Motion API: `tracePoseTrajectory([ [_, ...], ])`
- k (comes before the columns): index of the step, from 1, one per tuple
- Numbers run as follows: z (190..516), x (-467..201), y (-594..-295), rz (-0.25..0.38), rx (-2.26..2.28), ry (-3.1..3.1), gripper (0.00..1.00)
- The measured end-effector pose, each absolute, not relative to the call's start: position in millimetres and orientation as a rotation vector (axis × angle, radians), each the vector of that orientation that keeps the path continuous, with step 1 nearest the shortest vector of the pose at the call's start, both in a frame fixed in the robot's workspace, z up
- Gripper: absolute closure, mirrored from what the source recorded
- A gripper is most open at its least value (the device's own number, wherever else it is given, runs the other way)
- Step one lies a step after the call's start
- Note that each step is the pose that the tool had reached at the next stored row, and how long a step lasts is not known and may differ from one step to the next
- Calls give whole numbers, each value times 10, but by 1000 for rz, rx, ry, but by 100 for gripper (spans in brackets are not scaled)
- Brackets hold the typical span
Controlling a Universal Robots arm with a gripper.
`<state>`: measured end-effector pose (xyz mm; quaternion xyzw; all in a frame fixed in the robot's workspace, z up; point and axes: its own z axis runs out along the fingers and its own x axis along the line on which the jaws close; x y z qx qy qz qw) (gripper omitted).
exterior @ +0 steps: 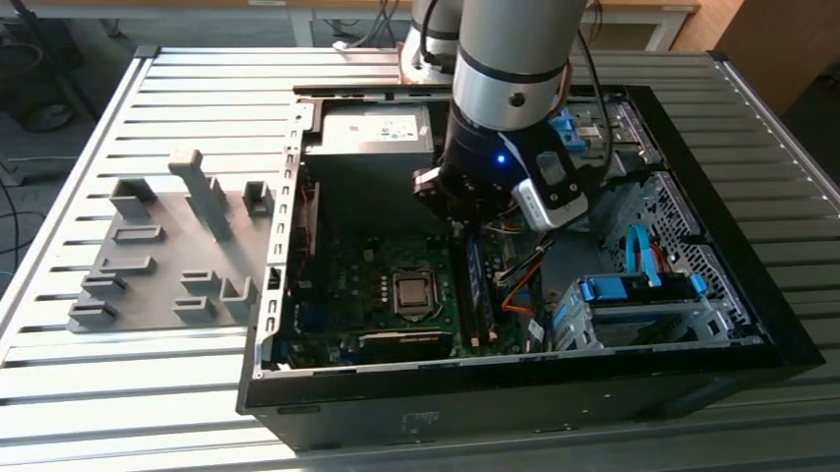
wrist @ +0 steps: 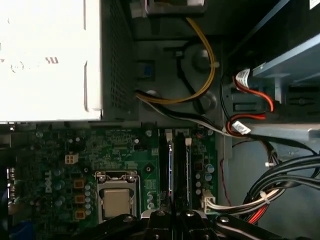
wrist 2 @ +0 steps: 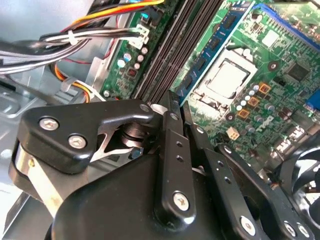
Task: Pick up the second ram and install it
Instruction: 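Insert the second ram into the second slot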
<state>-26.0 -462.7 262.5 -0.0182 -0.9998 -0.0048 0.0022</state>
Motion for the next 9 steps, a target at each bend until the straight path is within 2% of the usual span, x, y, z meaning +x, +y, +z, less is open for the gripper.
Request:
tracePoseTrajectory([
  [9, 2461, -250, -4639, -15, -57, -3135, 86],
])
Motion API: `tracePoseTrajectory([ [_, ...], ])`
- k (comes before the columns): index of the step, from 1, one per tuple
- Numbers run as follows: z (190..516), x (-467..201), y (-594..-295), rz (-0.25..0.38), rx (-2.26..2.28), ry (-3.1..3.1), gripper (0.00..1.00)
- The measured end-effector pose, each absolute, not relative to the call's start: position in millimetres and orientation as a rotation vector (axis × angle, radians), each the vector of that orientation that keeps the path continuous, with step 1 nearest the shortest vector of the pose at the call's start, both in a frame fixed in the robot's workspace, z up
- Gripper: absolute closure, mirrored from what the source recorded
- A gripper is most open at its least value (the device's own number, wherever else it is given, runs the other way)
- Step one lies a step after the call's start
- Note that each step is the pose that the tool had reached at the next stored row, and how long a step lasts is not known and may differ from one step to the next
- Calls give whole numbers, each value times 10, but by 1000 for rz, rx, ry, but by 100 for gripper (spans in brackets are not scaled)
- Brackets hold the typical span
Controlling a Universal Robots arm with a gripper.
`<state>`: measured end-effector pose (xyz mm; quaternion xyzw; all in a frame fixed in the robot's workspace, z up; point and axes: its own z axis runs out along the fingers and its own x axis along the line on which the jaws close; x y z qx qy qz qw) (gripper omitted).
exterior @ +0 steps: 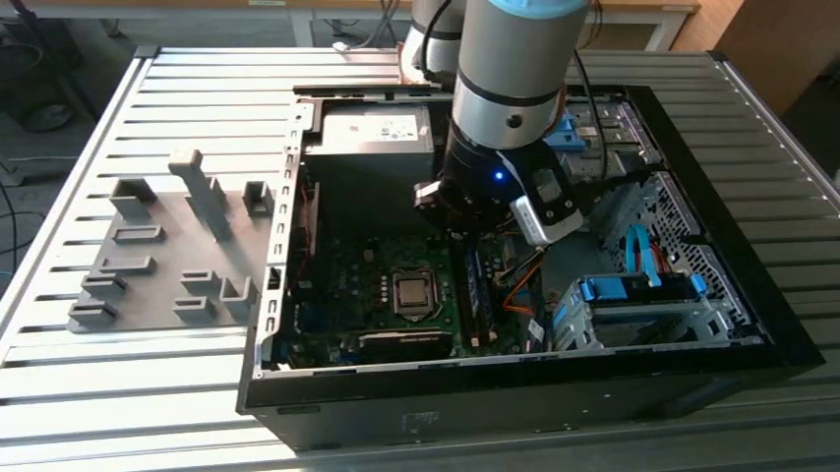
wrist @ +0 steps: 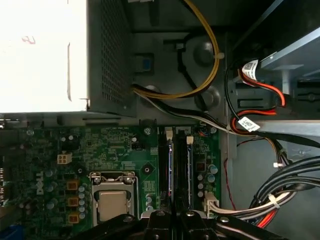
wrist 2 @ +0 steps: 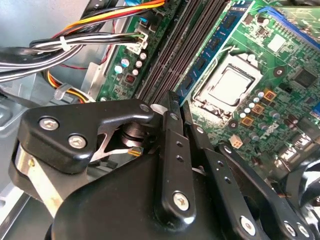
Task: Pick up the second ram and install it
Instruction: 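Insert the second ram into the second slot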
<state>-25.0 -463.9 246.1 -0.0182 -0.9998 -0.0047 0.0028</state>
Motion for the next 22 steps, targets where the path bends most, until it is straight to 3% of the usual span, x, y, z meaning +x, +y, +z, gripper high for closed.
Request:
tracePoseTrajectory([
  [22, 2168, -230, -4643, -14, -59, -3131, 86],
])
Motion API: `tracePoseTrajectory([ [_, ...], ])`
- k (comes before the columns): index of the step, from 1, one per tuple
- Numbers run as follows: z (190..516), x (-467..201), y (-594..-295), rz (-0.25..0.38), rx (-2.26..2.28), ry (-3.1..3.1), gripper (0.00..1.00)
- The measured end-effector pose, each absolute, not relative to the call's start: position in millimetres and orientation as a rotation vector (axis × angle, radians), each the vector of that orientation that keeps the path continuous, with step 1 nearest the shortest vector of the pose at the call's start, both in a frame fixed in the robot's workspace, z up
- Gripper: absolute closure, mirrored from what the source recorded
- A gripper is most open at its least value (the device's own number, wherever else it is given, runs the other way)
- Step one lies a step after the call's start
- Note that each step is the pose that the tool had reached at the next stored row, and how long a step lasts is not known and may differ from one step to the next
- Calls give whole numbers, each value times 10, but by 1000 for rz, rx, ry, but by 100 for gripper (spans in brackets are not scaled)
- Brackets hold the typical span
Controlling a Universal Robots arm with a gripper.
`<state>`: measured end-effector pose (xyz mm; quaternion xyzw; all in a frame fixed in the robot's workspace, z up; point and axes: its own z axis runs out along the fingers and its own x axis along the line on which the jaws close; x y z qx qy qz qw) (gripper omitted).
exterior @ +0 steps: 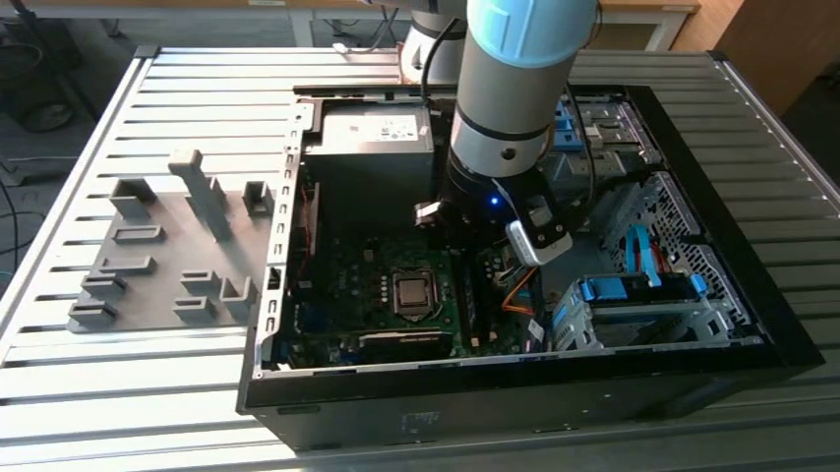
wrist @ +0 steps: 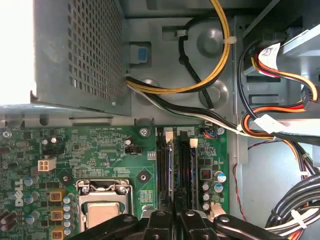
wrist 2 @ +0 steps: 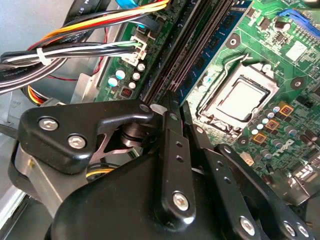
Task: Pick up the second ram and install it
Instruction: 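Insert the second ram into the second slot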
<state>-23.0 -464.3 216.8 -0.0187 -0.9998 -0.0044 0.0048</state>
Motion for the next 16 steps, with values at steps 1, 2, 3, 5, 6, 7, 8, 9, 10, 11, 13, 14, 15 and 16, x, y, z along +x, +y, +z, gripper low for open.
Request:
tracePoseTrajectory([
  [1, 2167, -230, -4643, -14, -59, -3131, 86],
  [2, 2167, -230, -4643, -14, -59, -3131, 86],
  [3, 2167, -230, -4643, -14, -59, -3131, 86],
  [5, 2189, -230, -4642, -15, -59, -3132, 86],
  [6, 2210, -230, -4642, -14, -58, -3132, 86],
  [7, 2231, -230, -4643, -14, -58, -3131, 86],
  [8, 2239, -230, -4645, -14, -58, -3131, 86],
  [9, 2239, -230, -4648, -15, -57, -3132, 86],
  [10, 2240, -230, -4650, -15, -57, -3132, 86],
  [11, 2240, -230, -4650, -15, -57, -3132, 86],
  [13, 2240, -230, -4651, -15, -56, -3131, 86],
  [14, 2241, -230, -4652, -14, -55, -3131, 86],
  [15, 2240, -230, -4656, -14, -50, -3132, 86],
  [16, 2240, -230, -4659, -14, -41, -3132, 86],
])
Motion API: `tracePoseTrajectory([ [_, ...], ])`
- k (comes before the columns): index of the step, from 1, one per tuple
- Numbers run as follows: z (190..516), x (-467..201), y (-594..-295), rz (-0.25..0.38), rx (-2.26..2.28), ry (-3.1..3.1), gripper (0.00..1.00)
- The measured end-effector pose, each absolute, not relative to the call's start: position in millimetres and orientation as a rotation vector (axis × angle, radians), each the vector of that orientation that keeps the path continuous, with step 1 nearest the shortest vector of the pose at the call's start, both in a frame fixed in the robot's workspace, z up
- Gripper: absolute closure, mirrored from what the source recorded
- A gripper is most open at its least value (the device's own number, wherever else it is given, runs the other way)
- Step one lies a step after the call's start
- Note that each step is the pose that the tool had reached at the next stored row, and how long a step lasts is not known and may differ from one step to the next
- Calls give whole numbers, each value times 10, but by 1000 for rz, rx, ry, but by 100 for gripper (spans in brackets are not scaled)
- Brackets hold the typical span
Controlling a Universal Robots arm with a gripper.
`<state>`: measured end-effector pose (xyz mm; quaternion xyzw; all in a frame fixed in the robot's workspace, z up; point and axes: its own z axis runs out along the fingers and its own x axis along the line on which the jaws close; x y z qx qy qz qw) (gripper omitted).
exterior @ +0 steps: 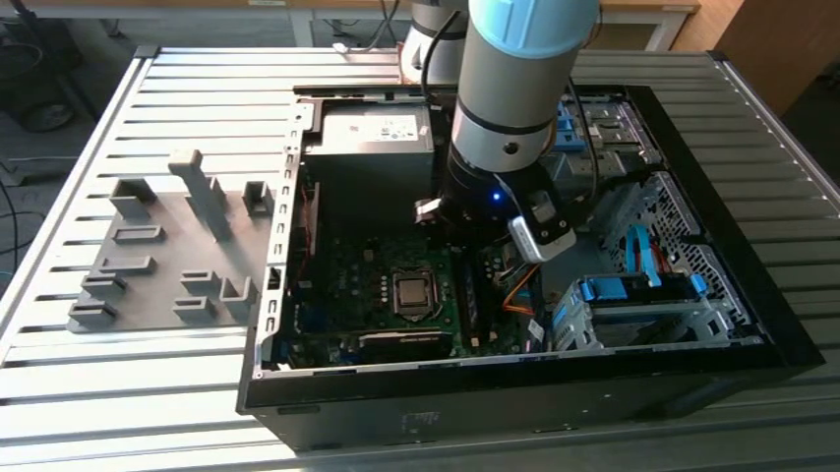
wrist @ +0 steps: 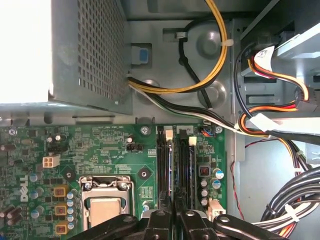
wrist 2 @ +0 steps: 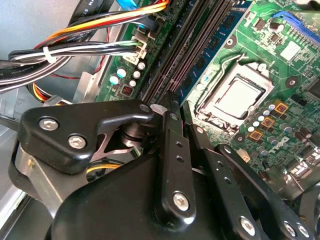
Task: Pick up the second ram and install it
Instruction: 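Insert the second ram into the second slot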
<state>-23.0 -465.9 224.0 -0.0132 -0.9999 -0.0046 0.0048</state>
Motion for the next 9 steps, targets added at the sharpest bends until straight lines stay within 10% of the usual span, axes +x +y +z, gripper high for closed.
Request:
tracePoseTrajectory([
  [9, 2220, -230, -4684, -14, -14, -3132, 86],
])
